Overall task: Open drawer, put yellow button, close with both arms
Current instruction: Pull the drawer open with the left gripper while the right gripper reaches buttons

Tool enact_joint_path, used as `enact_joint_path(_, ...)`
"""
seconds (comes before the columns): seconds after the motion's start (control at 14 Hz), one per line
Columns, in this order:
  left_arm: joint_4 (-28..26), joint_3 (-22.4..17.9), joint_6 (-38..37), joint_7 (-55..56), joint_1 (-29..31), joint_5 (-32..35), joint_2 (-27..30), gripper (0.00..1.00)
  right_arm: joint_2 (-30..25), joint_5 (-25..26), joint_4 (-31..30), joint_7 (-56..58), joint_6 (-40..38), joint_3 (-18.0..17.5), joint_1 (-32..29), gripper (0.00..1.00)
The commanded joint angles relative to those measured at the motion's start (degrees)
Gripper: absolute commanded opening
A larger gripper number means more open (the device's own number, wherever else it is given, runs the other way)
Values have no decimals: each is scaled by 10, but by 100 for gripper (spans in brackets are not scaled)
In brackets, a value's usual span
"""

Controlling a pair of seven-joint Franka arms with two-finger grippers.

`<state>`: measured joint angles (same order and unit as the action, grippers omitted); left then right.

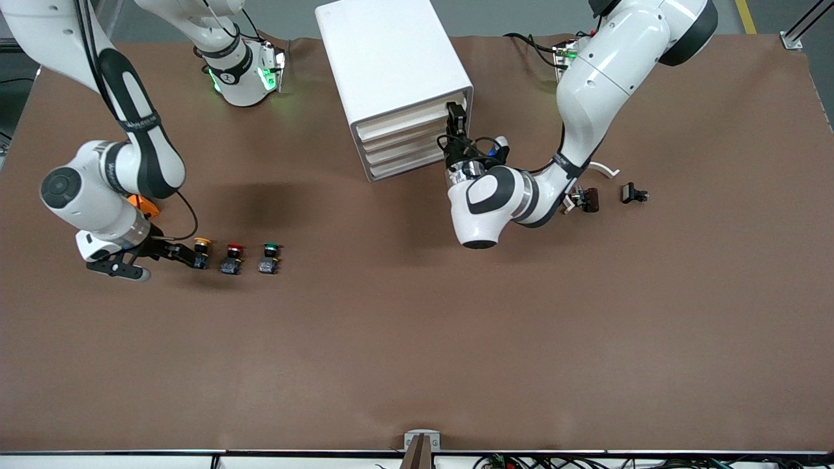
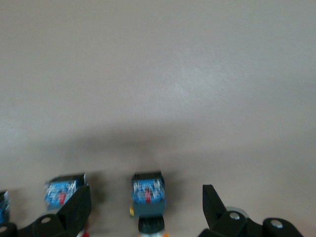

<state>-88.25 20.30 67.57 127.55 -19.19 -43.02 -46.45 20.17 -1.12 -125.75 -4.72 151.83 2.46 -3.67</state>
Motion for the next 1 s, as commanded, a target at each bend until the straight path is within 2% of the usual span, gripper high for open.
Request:
enact_joint_path(0.0,26,-5,-1,-6,34,-9,0,6,38,-6,2,-10,45,0,6,100)
enact_joint_path(0.36,36,-46,-1,-3,45,-15,1,6,41,-6,-16,-10,41,0,5,100)
enact_joint_path(0.93,61,-51,-1,-3,65,-27,-9,7,41,-6,-26,-11,5,-1,2,100)
